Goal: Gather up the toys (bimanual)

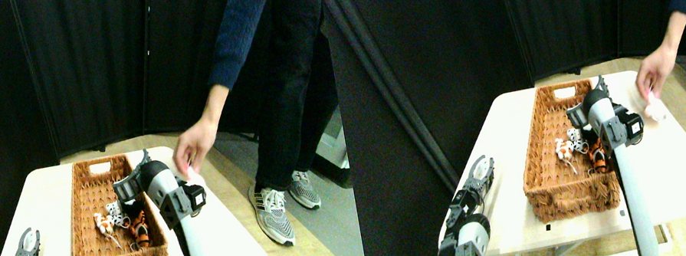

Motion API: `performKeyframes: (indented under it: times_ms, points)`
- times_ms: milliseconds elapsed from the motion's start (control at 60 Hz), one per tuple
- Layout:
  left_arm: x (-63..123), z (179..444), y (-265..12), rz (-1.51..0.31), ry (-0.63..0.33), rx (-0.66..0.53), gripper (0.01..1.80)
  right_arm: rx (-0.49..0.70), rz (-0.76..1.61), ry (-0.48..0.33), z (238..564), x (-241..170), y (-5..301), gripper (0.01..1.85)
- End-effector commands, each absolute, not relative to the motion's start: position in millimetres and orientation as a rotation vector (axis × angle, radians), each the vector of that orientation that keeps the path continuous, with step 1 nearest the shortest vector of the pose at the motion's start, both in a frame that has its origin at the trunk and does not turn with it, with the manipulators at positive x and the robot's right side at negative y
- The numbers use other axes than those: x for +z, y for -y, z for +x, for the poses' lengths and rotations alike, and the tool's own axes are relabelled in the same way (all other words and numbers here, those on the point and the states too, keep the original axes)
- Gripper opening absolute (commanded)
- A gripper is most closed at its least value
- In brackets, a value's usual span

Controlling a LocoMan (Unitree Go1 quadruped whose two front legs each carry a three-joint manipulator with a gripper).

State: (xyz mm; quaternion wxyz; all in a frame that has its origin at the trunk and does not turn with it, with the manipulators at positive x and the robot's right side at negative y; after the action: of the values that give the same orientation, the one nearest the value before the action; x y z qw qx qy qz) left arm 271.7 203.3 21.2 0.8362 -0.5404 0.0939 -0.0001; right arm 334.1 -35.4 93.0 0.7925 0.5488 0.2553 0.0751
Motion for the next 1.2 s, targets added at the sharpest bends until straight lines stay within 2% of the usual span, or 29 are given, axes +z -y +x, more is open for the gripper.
performKeyframes:
  times_ms: [17, 167, 317, 350, 383, 433, 450, 567, 667, 767, 967, 1200]
  points:
    - [30.5, 272, -200, -1.148, -0.156, -0.018, 0.05, 0.157, 1.22, -0.526, 337, 94, 36, 1.12]
    - [29.6, 270, -200, -1.155, -0.156, -0.03, 0.05, 0.147, 1.234, -0.515, 336, 92, 39, 1.03]
    - [29.1, 268, -201, -1.152, -0.159, -0.03, 0.07, 0.11, 1.278, -0.431, 335, 92, 46, 0.8]
    - [28.9, 268, -202, -1.151, -0.172, -0.047, 0.07, 0.105, 1.291, -0.41, 336, 93, 51, 0.69]
    - [28.9, 268, -202, -1.151, -0.172, -0.046, 0.07, 0.101, 1.29, -0.404, 336, 94, 53, 0.67]
    - [28.6, 269, -201, -1.147, -0.168, -0.052, 0.07, 0.089, 1.273, -0.356, 336, 96, 66, 0.56]
    - [28.6, 269, -201, -1.147, -0.168, -0.052, 0.07, 0.089, 1.273, -0.356, 336, 96, 66, 0.56]
    - [26.9, 271, -201, -1.136, -0.175, -0.063, 0.05, 0.064, 1.277, -0.215, 333, 95, 94, 0.46]
    - [25.2, 273, -201, -1.127, -0.181, -0.074, 0.06, 0.035, 1.252, -0.141, 328, 93, 114, 0.48]
    - [24.6, 274, -199, -1.116, -0.182, -0.066, 0.05, 0.032, 1.224, -0.115, 327, 90, 132, 0.48]
    - [24.2, 276, -195, -1.148, -0.196, -0.067, 0.08, -0.016, 1.25, -0.104, 323, 75, 151, 0.49]
    - [27.6, 276, -192, -1.143, -0.198, -0.076, 0.05, -0.105, 1.295, -0.159, 321, 34, 157, 0.82]
